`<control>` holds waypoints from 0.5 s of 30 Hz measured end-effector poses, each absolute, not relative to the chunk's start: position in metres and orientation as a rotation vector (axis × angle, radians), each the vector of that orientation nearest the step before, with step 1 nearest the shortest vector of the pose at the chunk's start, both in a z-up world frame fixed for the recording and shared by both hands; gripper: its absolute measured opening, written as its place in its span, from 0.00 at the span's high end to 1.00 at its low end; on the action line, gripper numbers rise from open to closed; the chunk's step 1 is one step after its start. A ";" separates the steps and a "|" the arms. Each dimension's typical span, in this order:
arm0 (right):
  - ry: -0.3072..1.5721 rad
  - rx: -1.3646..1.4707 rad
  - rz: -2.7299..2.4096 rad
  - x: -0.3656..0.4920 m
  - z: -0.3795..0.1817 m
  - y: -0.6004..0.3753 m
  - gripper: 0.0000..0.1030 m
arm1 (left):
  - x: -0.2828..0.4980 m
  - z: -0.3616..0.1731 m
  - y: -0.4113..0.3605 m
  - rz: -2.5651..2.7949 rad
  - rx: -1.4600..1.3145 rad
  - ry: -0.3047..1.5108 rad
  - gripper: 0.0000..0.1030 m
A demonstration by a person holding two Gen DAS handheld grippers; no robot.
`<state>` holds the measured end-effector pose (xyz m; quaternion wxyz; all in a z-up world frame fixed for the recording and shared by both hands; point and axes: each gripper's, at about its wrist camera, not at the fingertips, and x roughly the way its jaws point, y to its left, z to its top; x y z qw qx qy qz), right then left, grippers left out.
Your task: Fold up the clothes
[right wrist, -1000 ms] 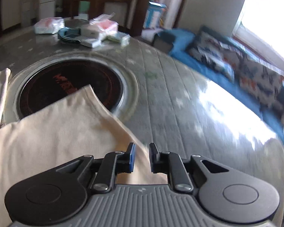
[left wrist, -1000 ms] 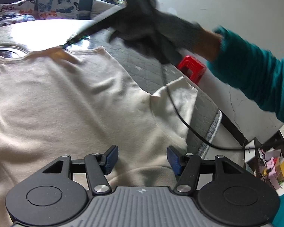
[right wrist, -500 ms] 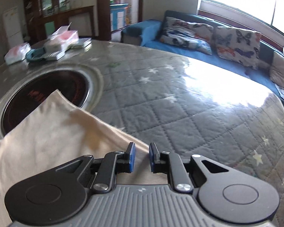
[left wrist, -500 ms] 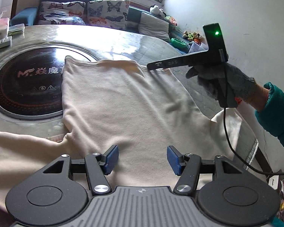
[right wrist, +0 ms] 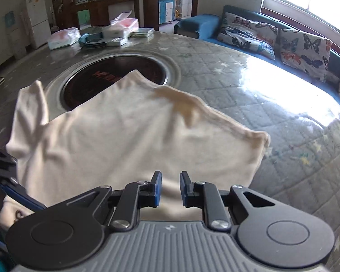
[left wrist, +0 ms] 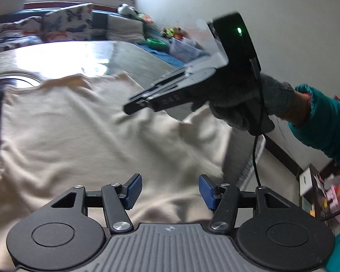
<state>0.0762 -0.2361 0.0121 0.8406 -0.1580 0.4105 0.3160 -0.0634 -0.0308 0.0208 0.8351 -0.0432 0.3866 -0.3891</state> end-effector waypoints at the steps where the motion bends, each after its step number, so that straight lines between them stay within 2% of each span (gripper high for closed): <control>1: 0.870 -0.329 0.667 0.072 0.011 -0.235 0.83 | -0.064 0.019 -0.034 -0.834 -0.088 0.822 0.48; 15: 0.837 -0.229 0.504 0.118 -0.006 -0.220 0.84 | -0.064 0.006 -0.042 -0.892 -0.094 0.865 0.48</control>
